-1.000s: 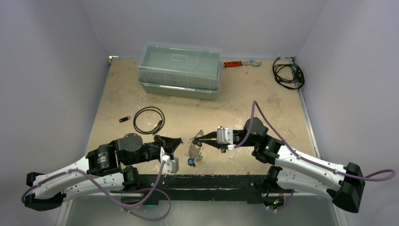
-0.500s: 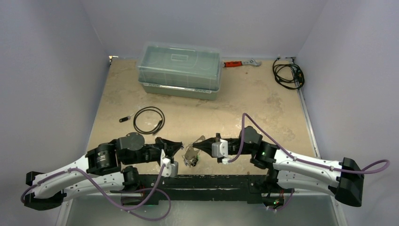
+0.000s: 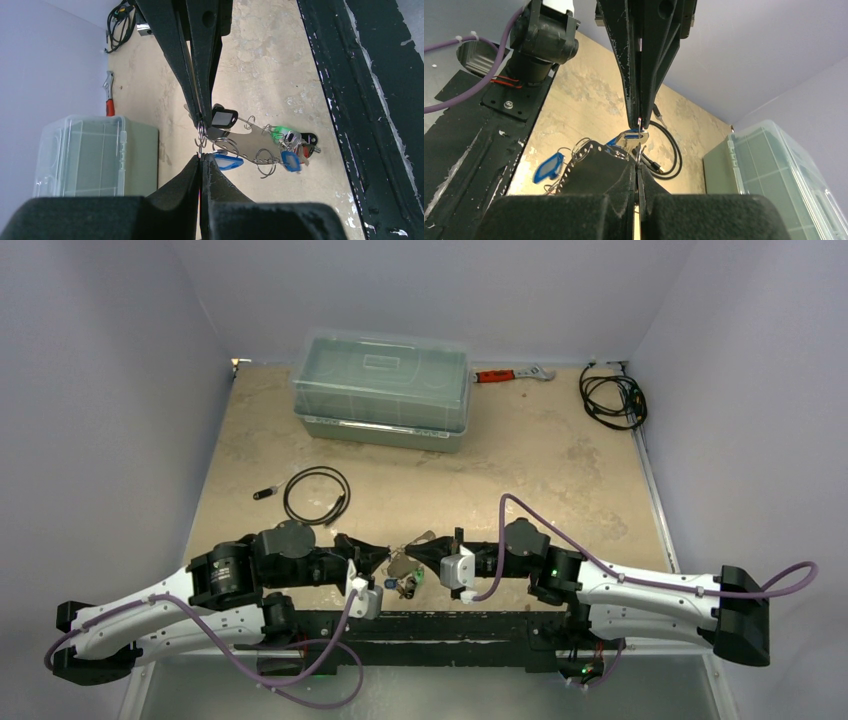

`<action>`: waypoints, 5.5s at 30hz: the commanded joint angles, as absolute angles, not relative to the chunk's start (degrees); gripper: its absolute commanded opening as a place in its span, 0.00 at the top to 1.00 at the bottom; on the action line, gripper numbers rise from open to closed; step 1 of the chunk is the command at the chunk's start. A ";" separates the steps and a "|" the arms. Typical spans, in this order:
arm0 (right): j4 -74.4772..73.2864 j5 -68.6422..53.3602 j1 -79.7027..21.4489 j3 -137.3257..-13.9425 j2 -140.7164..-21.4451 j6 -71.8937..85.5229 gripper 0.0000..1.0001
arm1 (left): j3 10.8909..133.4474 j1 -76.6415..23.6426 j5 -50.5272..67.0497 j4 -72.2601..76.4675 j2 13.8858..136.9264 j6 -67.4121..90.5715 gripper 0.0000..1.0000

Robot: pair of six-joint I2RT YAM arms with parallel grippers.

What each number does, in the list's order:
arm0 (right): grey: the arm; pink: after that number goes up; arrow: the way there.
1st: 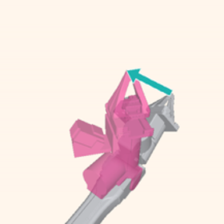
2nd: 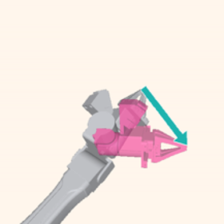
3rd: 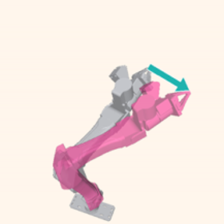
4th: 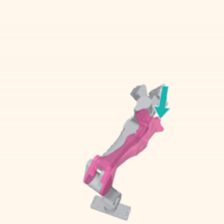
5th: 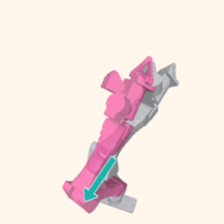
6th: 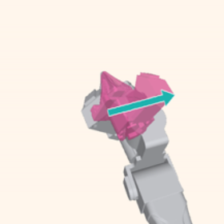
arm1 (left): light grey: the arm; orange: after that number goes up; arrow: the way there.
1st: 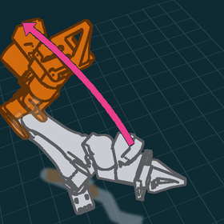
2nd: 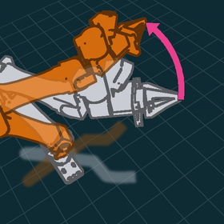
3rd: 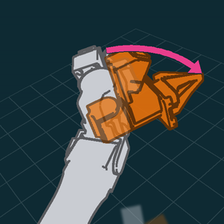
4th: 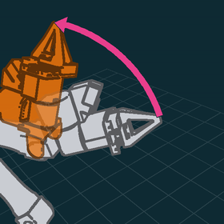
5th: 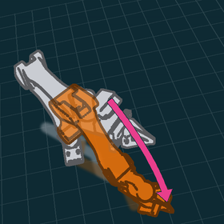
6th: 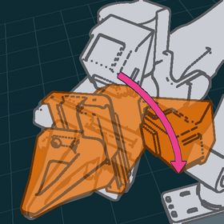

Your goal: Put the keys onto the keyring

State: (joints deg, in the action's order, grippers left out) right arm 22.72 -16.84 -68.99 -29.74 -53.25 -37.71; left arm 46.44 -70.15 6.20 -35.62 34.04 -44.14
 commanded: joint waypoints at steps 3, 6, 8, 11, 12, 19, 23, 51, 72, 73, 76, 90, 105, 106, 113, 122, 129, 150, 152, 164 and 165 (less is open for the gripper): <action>26.99 -13.72 -69.84 -30.15 -52.56 -39.47 1.00 | 48.74 -70.14 6.60 -34.78 33.38 -44.35 1.00; 26.98 -13.50 -70.19 -30.15 -52.56 -39.57 1.00 | 48.63 -70.14 6.75 -34.63 33.63 -44.31 1.00; 26.70 -13.26 -70.45 -30.30 -52.56 -39.64 1.00 | 48.39 -70.14 6.92 -34.20 33.81 -44.30 1.00; 26.12 -12.69 -70.97 -30.54 -52.60 -39.81 1.00 | 48.04 -70.14 6.92 -33.45 34.08 -44.08 1.00; 26.11 -12.58 -71.15 -30.58 -52.64 -39.86 1.00 | 47.92 -70.14 6.83 -33.16 34.10 -43.88 1.00; 25.93 -12.15 -72.04 -30.62 -52.60 -39.99 1.00 | 47.09 -70.14 6.21 -32.28 33.57 -43.85 1.00; 25.84 -11.87 -72.38 -30.92 -52.84 -39.99 1.00 | 47.02 -70.14 6.74 -32.29 33.82 -43.81 1.00; 25.97 -9.08 -73.39 -31.20 -51.69 -39.81 1.00 | 46.90 -70.14 7.92 -32.43 35.11 -43.44 1.00; 25.71 -9.38 -73.40 -31.35 -51.40 -39.11 1.00 | 46.14 -70.14 6.11 -32.40 36.82 -42.96 1.00; 25.75 -9.40 -73.39 -31.35 -51.27 -39.08 1.00 | 45.97 -70.14 6.05 -32.37 36.56 -43.14 1.00; 25.72 -9.19 -73.39 -31.30 -51.15 -39.08 1.00 | 45.45 -70.14 5.85 -32.23 36.04 -43.41 1.00; 25.12 -8.71 -73.39 -31.75 -51.23 -38.85 1.00 | 45.19 -70.14 6.02 -32.24 36.21 -43.58 1.00; 26.32 -9.40 -73.39 -31.64 -50.19 -37.71 1.00 | 44.05 -70.14 4.46 -32.05 35.94 -45.12 1.00; 26.35 -9.40 -73.39 -31.50 -50.19 -37.73 1.00 | 43.97 -70.14 4.41 -32.00 35.95 -45.21 1.00; 26.28 -9.06 -73.39 -31.55 -50.51 -37.53 1.00 | 43.70 -70.14 4.25 -31.39 35.04 -45.18 1.00; 26.02 -8.48 -73.39 -31.72 -51.06 -37.57 1.00 | 43.01 -70.09 2.38 -29.67 32.78 -44.21 0.53; 26.74 -8.35 -73.39 -31.51 -51.06 -37.71 1.00 | 42.30 -70.05 2.63 -28.42 30.40 -43.52 0.41; 45.33 -7.30 -73.11 -23.13 -44.58 -29.53 1.00 | 44.62 -63.27 6.61 -14.57 26.36 -17.54 0.38; 46.13 -7.96 -72.30 -22.96 -43.75 -27.02 1.00 | 43.17 -61.38 9.32 -12.14 24.42 -16.16 0.41; 51.96 -25.54 -61.71 -23.78 -44.69 -13.09 1.00 | 41.24 -44.27 37.06 -1.33 32.43 -8.98 0.58; 51.98 -26.25 -61.63 -24.00 -45.12 -12.91 1.00 | 41.18 -42.84 39.84 0.73 33.40 -8.14 0.60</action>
